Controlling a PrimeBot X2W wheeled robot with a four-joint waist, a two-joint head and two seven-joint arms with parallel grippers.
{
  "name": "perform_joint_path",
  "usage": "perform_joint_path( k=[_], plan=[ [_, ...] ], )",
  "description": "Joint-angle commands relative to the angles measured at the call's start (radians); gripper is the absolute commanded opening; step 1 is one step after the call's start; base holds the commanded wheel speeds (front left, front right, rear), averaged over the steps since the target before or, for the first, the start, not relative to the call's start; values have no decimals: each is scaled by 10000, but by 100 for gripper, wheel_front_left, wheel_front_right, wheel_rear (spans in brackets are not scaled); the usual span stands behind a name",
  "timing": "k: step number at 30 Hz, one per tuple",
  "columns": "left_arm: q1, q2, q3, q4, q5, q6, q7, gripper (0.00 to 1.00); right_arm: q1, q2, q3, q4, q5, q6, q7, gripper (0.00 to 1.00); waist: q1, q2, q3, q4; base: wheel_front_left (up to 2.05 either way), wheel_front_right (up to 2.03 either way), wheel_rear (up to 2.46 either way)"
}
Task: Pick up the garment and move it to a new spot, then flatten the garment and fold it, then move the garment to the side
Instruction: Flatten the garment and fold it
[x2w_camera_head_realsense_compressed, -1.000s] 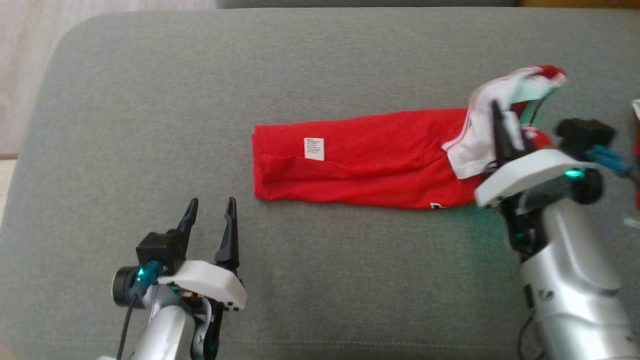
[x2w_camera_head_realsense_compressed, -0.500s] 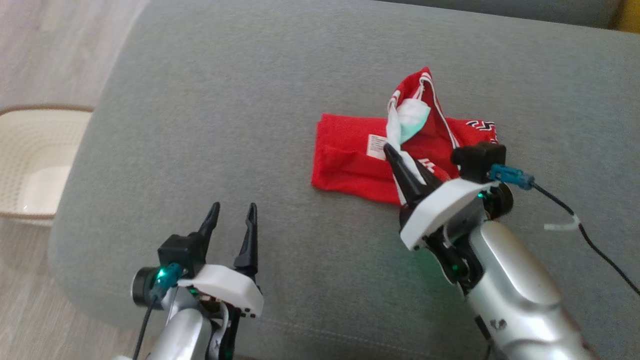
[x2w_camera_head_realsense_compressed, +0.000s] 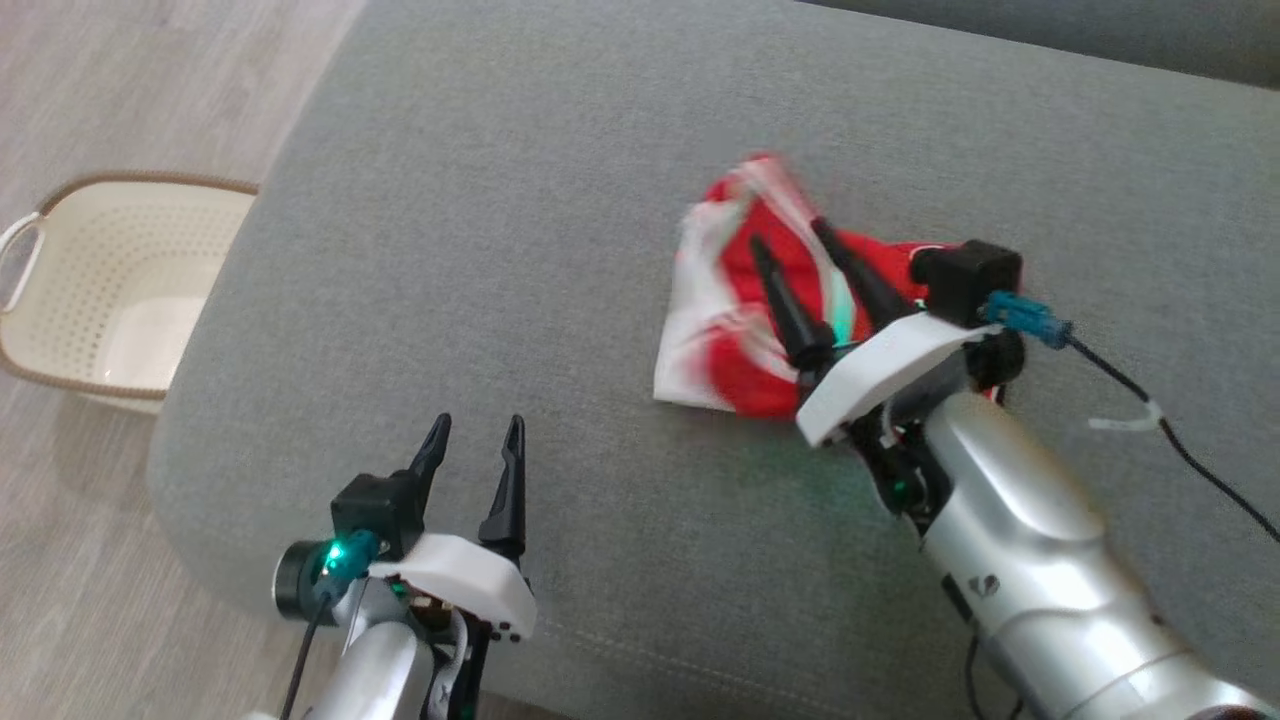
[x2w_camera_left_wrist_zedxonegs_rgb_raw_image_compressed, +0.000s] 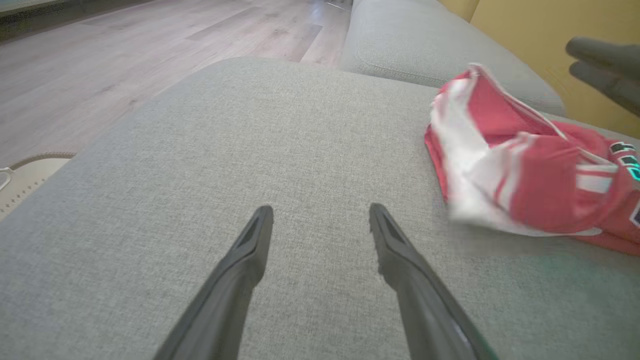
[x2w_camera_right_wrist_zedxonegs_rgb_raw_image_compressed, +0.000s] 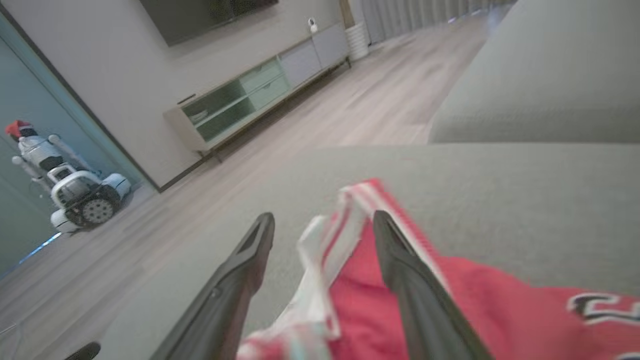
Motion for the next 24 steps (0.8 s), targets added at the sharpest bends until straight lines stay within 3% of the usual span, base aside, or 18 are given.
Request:
perform_joint_path(
  k=[1,9,15,24],
  plan=[
    [-339,76,349,-281,-23,96,-124,100,-374,201,-100,-57,-287,50,-436,100,0,0,-47,-172,0,0,0],
    [-324,76,708,-365,212,144,-124,100,-129,202,-2390,802,-1891,50,-1325,100,0,0,-166,-1112,0,0,0],
    [-291,76,1055,-441,465,233,-124,100,782,202,-4316,12,-3118,50,-1356,100,0,0,-270,-1853,0,0,0],
    [-66,76,1774,-410,853,240,-124,100,2069,202,-5391,-787,-3863,50,-1359,100,0,0,-530,-2709,0,0,0]
  ],
)
